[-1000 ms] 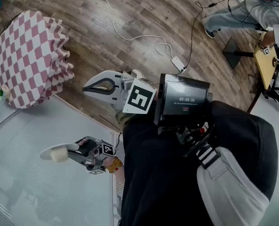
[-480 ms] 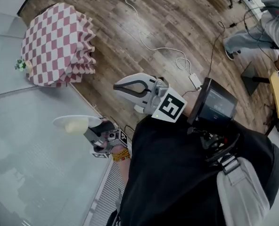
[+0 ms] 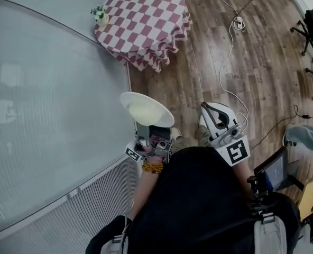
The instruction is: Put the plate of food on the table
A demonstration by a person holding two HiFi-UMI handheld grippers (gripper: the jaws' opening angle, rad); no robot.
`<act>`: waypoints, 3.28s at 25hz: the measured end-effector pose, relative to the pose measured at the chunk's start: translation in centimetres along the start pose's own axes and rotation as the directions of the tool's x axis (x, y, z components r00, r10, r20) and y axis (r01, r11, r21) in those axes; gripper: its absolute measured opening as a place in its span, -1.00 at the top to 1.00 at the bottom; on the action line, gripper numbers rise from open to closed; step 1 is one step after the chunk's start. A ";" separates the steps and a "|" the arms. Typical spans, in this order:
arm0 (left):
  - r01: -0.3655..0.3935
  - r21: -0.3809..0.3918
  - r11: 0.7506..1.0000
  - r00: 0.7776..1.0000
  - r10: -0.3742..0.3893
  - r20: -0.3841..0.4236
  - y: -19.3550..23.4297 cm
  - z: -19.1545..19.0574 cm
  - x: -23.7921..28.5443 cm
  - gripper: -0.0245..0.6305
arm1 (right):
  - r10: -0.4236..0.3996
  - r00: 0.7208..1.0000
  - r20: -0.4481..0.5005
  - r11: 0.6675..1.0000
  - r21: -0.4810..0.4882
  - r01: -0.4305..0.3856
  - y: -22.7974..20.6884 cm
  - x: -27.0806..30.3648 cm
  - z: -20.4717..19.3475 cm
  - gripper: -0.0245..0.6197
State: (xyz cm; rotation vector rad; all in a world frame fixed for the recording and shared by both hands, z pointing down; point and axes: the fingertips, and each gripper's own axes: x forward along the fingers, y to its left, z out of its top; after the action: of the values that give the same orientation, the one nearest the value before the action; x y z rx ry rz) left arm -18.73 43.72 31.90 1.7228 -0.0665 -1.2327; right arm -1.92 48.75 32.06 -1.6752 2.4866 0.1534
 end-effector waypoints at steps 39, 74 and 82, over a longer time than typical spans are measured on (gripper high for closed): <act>0.170 0.198 0.965 0.985 -0.174 0.004 8.4 3.2 12.6 0.86 | -0.076 0.997 0.017 0.997 0.005 0.076 -16.2 5.7 -2.8 0.89; 0.130 0.233 0.964 0.954 -0.186 0.237 18.9 32.2 15.3 0.86 | 0.369 0.896 -0.246 0.928 0.056 -0.367 -7.1 45.3 -11.6 0.89; 0.061 0.311 0.948 0.952 -0.149 0.268 21.4 35.9 18.3 0.86 | 0.364 0.905 -0.219 0.931 0.118 -0.346 -11.8 51.0 -12.9 0.89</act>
State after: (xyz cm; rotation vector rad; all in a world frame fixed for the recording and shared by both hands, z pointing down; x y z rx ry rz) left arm -26.87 -1.13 34.38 1.8069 -0.3558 -1.6163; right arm -10.65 -4.29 35.95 -1.2591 2.9170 -0.1140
